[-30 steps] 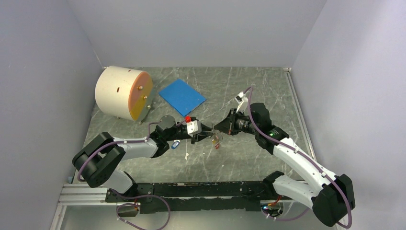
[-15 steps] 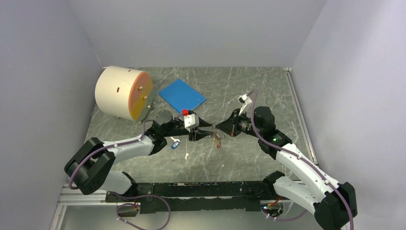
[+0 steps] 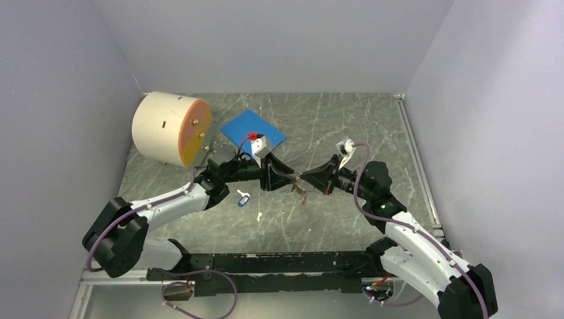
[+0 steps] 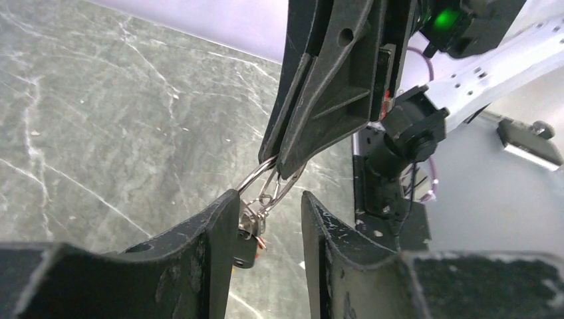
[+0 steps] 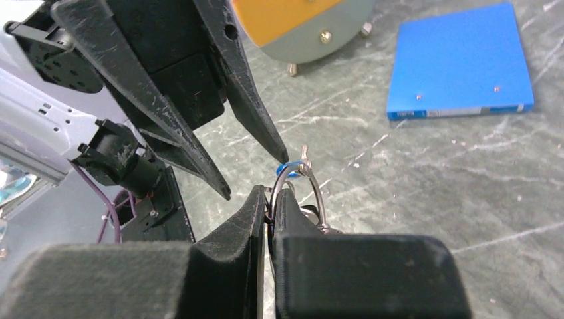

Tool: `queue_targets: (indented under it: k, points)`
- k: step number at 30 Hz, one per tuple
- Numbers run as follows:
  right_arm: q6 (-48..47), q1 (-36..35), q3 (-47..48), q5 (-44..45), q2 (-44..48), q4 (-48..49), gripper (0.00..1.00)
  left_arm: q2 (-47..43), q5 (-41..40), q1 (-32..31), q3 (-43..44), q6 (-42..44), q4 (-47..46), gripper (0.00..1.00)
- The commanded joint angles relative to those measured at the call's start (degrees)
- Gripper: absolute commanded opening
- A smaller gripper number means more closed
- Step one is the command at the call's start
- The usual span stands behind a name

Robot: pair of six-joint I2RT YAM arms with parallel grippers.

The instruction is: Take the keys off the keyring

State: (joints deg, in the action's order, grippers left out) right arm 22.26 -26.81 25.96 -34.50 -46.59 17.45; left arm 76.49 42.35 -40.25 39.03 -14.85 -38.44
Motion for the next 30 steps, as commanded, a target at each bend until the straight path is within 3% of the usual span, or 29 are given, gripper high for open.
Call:
queue_targets:
  k: [1,7,13,24,30]
  points:
    - [-2.3,0.4,-1.6,-3.3,1.9,12.0,0.00,-4.2,-1.5,0.0,2.0,-10.8,4.1,0.43]
    - [-3.3,0.4,-3.1,-4.0,2.5,15.1,0.00,-7.4,-7.5,0.0,1.9,-20.5,10.2,0.42]
    - [-4.2,0.4,-4.1,-4.0,3.1,16.6,0.00,-3.9,-8.0,-0.8,5.4,-30.8,14.7,0.36]
    - [-5.7,0.4,-5.5,-3.6,3.6,18.2,0.00,-0.4,-12.6,-4.8,7.8,-39.7,18.7,0.37]
    - [-5.8,0.4,-6.4,-3.8,3.3,19.7,0.00,-1.5,-17.9,-5.5,3.8,-47.0,13.3,0.40]
